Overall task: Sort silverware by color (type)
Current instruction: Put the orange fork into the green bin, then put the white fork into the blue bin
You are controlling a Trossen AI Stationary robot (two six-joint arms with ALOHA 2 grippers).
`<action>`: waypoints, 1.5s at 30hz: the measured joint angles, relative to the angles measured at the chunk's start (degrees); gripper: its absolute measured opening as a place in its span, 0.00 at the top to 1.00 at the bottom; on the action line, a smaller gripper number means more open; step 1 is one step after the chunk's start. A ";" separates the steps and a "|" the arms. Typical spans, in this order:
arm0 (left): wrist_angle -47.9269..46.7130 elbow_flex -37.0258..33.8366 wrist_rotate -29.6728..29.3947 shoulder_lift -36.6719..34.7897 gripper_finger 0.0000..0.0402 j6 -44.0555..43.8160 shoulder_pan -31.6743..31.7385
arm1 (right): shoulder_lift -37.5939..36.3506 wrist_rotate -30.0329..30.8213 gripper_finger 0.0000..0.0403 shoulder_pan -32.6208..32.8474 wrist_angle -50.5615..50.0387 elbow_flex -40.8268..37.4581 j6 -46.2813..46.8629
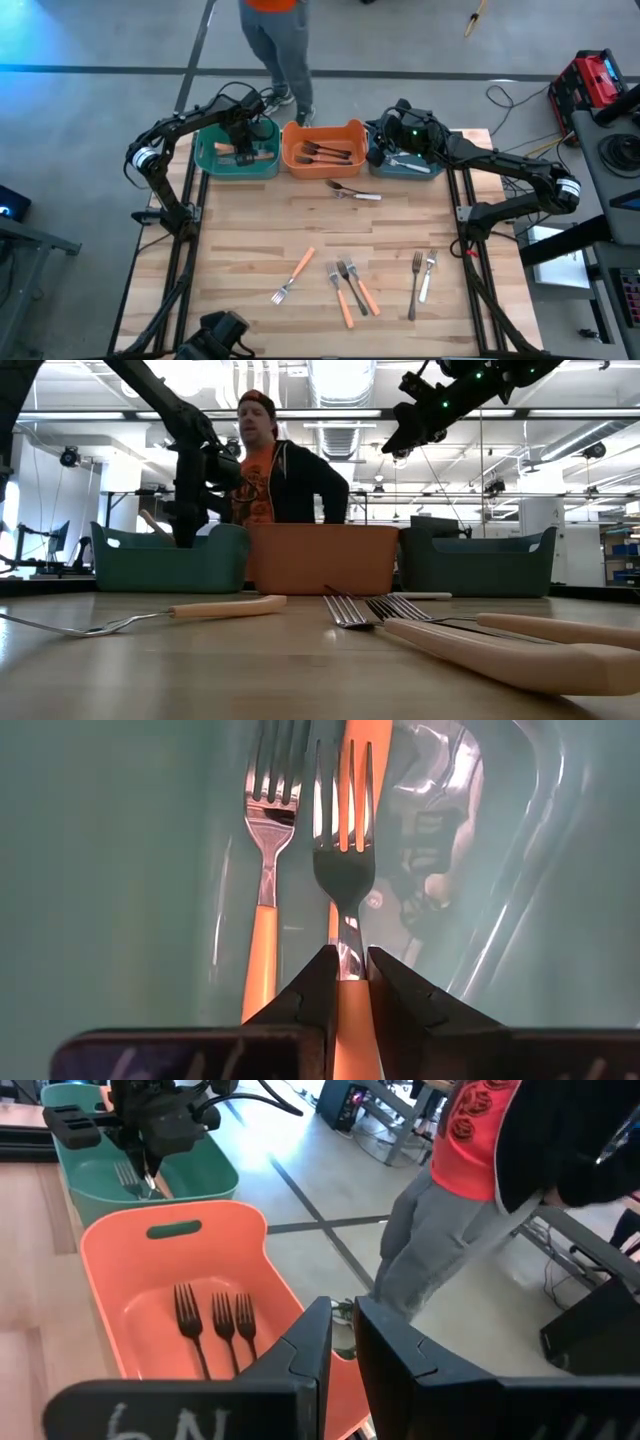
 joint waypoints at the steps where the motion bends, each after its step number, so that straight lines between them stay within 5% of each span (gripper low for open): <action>1: 0.06 0.00 0.00 0.00 0.92 -0.47 0.00 | 0.00 0.00 0.91 0.00 -0.07 -0.01 0.00; 31: 0.00 0.00 -0.15 -1.10 0.87 -3.43 -0.24 | 0.00 0.00 0.90 0.26 -1.18 -0.02 0.87; 38: 1.53 -0.15 6.23 -7.72 0.87 -8.51 -0.71 | 0.00 -0.02 0.91 0.28 -1.17 -0.02 3.97; 45: 15.03 -7.27 12.50 -20.29 0.90 -13.20 -6.05 | 0.00 -1.42 0.91 3.13 -1.19 -0.02 8.56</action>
